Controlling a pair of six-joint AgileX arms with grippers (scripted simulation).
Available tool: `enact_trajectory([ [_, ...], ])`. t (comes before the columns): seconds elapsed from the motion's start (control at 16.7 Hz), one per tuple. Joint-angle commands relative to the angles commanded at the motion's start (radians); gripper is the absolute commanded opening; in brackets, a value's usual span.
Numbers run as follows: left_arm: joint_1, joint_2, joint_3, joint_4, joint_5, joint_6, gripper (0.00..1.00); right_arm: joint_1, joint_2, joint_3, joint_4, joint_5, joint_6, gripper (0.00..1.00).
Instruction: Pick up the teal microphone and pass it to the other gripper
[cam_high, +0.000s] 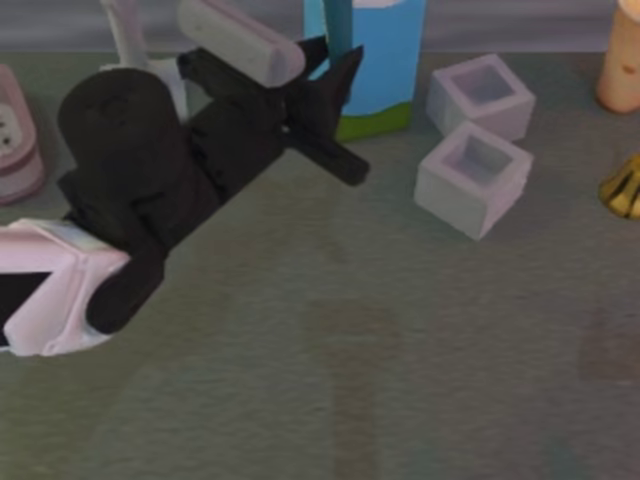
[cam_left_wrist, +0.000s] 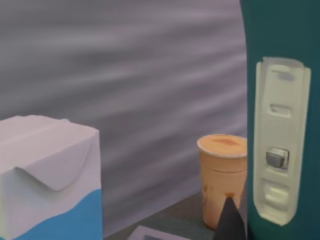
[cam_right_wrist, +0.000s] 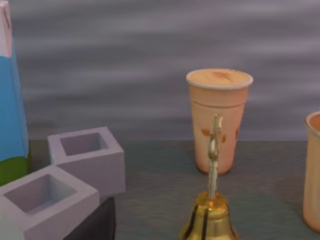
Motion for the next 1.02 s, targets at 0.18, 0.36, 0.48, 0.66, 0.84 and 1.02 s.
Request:
enact_trajectory([
  [0.18, -0.033, -0.018, -0.011, 0.009, -0.033, -0.004, 0.0, 0.0, 0.0, 0.0, 0.0, 0.0, 0.0, 1.0],
  [0.36, -0.029, -0.013, -0.007, 0.007, -0.03, -0.003, 0.0, 0.0, 0.0, 0.0, 0.0, 0.0, 0.0, 1.0],
  [0.48, -0.031, -0.016, -0.009, 0.008, -0.031, -0.003, 0.0, 0.0, 0.0, 0.0, 0.0, 0.0, 0.0, 1.0],
  [0.66, -0.033, -0.018, -0.011, 0.009, -0.033, -0.004, 0.0, 0.0, 0.0, 0.0, 0.0, 0.0, 0.0, 1.0],
  [0.84, -0.033, -0.018, -0.011, 0.009, -0.033, -0.004, 0.0, 0.001, 0.002, 0.001, 0.001, -0.001, 0.0, 1.0],
  [1.02, -0.033, -0.018, -0.011, 0.009, -0.033, -0.004, 0.0, 0.037, 0.067, 0.047, 0.026, -0.03, -0.007, 1.0],
])
